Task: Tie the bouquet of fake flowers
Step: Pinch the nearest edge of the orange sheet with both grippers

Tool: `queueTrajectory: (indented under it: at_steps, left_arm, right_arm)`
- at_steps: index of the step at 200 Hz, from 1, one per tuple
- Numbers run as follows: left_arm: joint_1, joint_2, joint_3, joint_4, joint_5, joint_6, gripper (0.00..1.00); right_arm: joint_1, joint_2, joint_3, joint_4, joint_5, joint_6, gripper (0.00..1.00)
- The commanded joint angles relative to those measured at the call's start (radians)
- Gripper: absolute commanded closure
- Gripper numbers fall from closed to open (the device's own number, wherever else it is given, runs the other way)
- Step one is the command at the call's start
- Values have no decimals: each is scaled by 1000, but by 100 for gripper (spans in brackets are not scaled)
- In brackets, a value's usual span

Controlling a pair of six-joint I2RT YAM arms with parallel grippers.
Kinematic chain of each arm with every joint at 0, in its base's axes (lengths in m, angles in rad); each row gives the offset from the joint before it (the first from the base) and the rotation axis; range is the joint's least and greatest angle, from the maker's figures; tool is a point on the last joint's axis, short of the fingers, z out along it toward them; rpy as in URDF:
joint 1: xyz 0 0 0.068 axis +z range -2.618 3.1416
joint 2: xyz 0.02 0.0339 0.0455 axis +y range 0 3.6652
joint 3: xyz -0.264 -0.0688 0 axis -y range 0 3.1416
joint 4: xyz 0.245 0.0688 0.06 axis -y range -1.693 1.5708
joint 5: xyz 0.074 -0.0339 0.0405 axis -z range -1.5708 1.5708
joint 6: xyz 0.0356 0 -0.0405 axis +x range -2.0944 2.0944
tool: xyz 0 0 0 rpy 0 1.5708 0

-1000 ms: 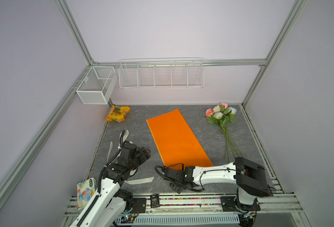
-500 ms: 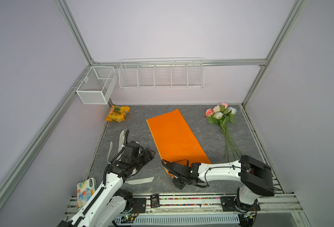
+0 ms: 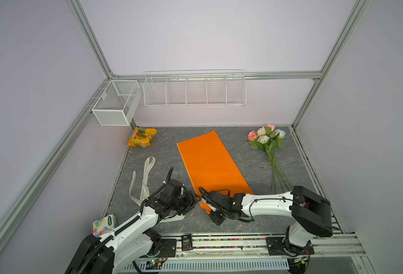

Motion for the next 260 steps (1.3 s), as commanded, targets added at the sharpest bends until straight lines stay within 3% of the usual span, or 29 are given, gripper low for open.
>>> queueTrajectory:
  at_steps: [1, 50, 76, 94, 126, 156, 171, 260]
  left_arm:
    - [-36, 0, -22, 54, -32, -92, 41]
    - [-58, -5, -55, 100, -43, -131, 45]
    - [-64, 72, -46, 180, -10, -138, 50]
    - [-74, 130, -32, 220, -1, -135, 61]
    - [-95, 211, -23, 269, 18, -135, 65]
    - [-97, 250, -28, 273, 25, -127, 83]
    - [-98, 244, -32, 262, 5, -125, 100]
    - [-98, 240, -22, 224, -37, -105, 100]
  right_arm:
    - [-6, -20, -18, 16, -14, 10, 80]
    - [-7, -16, -20, 26, -20, 12, 80]
    - [-9, -15, -20, 29, -22, 13, 80]
    - [-9, -17, -20, 31, -21, 13, 81]
    - [-12, -21, -24, 35, -22, 13, 80]
    - [-16, -18, -23, 36, -27, 13, 80]
    - [-16, -26, -24, 37, -24, 15, 79]
    - [-32, -97, -69, 42, -47, 34, 71]
